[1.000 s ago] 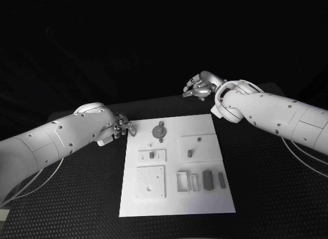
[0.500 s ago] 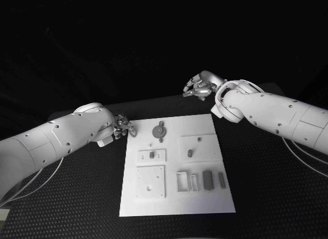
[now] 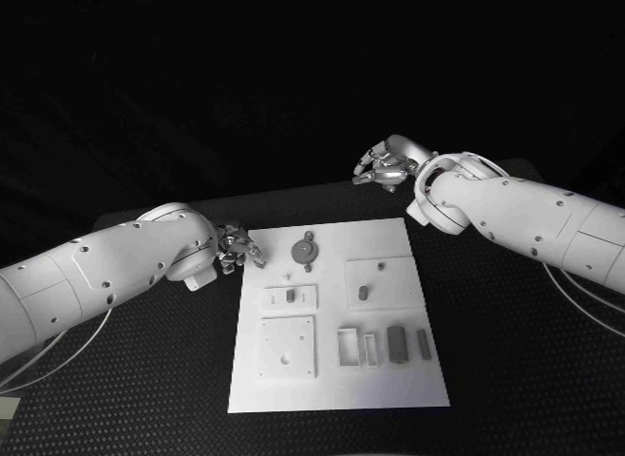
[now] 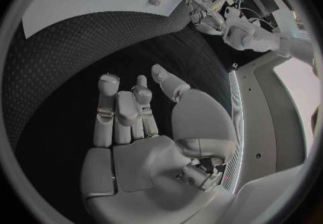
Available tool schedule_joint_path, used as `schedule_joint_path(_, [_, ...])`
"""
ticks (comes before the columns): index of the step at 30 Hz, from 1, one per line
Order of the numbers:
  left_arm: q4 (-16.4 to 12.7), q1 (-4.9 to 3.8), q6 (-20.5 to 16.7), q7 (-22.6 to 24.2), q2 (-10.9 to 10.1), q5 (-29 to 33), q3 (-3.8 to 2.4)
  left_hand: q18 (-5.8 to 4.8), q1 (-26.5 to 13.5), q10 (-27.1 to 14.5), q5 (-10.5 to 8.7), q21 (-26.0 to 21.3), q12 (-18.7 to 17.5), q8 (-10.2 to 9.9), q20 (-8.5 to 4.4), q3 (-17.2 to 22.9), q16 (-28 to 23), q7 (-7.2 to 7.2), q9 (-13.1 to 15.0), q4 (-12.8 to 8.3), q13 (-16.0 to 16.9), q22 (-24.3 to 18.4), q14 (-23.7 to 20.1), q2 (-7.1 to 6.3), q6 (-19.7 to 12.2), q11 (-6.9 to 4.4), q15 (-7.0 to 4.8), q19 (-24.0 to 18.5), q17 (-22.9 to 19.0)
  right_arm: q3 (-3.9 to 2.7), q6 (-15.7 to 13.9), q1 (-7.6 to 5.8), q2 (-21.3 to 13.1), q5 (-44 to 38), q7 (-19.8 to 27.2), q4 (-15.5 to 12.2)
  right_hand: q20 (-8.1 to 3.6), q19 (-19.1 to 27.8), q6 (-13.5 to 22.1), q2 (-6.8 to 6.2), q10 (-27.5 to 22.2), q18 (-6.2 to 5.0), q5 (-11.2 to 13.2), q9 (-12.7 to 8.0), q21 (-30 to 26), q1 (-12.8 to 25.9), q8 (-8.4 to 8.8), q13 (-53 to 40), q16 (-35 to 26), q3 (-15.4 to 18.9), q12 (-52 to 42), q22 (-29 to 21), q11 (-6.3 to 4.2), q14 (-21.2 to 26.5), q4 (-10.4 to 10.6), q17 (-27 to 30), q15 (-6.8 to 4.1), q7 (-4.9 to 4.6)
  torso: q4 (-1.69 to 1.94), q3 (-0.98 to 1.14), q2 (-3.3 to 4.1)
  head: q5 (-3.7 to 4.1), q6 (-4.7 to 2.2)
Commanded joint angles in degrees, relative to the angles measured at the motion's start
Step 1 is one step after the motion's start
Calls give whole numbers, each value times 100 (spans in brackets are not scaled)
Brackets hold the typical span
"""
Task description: Assemble the parts on the task board
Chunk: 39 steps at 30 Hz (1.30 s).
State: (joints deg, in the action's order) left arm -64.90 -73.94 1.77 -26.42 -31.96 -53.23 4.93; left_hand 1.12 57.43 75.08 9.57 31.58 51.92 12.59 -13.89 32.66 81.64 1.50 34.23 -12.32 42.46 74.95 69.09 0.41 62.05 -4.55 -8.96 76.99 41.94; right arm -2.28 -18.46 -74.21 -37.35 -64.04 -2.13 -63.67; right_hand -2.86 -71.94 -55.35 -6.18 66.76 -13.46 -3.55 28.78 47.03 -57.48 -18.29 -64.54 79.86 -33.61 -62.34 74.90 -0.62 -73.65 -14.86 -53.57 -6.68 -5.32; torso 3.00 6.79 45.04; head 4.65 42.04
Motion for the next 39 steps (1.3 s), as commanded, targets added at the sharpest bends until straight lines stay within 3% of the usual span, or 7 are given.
schedule_joint_path(1, [-256, 0, -436, -72, -104, 119, 10, 152, -107, 3, 153, 38, 27, 603, -29, -60, 29, -27, 1084, -18, -9, 113, 101, -9, 376, -59, -214, 43, -8, -2, 39, 2, -8, 17, 48, -11, -31, 0, -22, -10, -11, -154, 19, 6, -31, 66, 12, 5, -38, 9, 3, 104, -5, 11, 30, -6, -19, -51, 136, 1, -2, -6, -2])
schedule_joint_path(4, [-548, 0, -660, -104, -264, 162, 131, 140, -147, 24, 313, 51, 27, 642, -30, -84, 32, -53, 1174, -42, -13, 111, 118, 3, 419, -81, -235, 58, -8, -2, 37, 1, -19, 21, 48, -13, -31, 0, -22, -11, -11, -154, 19, 6, -32, 67, 12, 5, -38, 9, 2, 104, -5, 11, 30, -6, -19, -51, 136, 1, -2, -10, 1])
schedule_joint_path(15, [-1320, 114, -1215, -179, -637, 210, 278, 119, -303, 124, 676, 87, 25, 756, -42, -107, 46, -120, 1477, -103, -27, 103, 189, 11, 580, -140, -286, 120, 0, -1, 45, 1, -63, 29, 56, -28, -32, 0, -22, -14, -12, -154, 18, 7, -32, 65, 13, 5, -39, 8, 2, 104, -5, 11, 28, -6, -20, -51, 135, 5, 8, -14, 26])
schedule_joint_path(24, [-1609, 148, -1543, -238, -813, 358, 425, 103, -346, 159, 781, 98, 16, 776, -33, -89, 49, -141, 1588, -110, -36, 101, 213, 3, 624, -158, -302, 142, 6, -1, 48, 1, -85, 30, 58, -39, -32, 1, -22, -16, -12, -154, 18, 8, -34, 63, 14, 6, -40, 7, 3, 104, -5, 11, 26, -6, -20, -50, 129, 7, 8, -32, 66])
schedule_joint_path(27, [-1698, 150, -1570, -243, -854, 355, 504, 101, -348, 161, 787, 99, 15, 775, -32, -87, 49, -141, 1594, -110, -37, 101, 214, 4, 625, -158, -302, 144, 7, -1, 53, 1, -87, 32, 57, -35, -32, 1, -22, -16, -12, -154, 18, 9, -34, 63, 14, 6, -40, 6, 3, 104, -5, 11, 26, -6, -20, -50, 125, 8, 7, -35, 74])
schedule_joint_path(35, [-1797, 167, -1573, -251, -857, 164, 543, 99, -352, 164, 790, 100, 13, 771, -31, -85, 49, -141, 1604, -114, -38, 101, 216, -1, 622, -158, -303, 145, 8, -1, 52, 1, -94, 43, 61, -48, -32, 1, -22, -17, -12, -154, 18, 10, -35, 64, 14, 6, -41, 6, 3, 104, -5, 11, 26, -7, -20, -50, 125, 10, 15, -34, 73])
schedule_joint_path(39, [-1823, 169, -1573, -254, -837, 82, 596, 98, -358, 164, 785, 99, 10, 765, -30, -85, 48, -140, 1612, -115, -39, 100, 216, -10, 616, -157, -303, 145, 8, -1, 53, 1, -94, 43, 60, -50, -32, 1, -22, -17, -12, -154, 18, 11, -35, 64, 15, 6, -42, 6, 3, 104, -5, 12, 26, -7, -20, -50, 123, 12, 16, -35, 74])
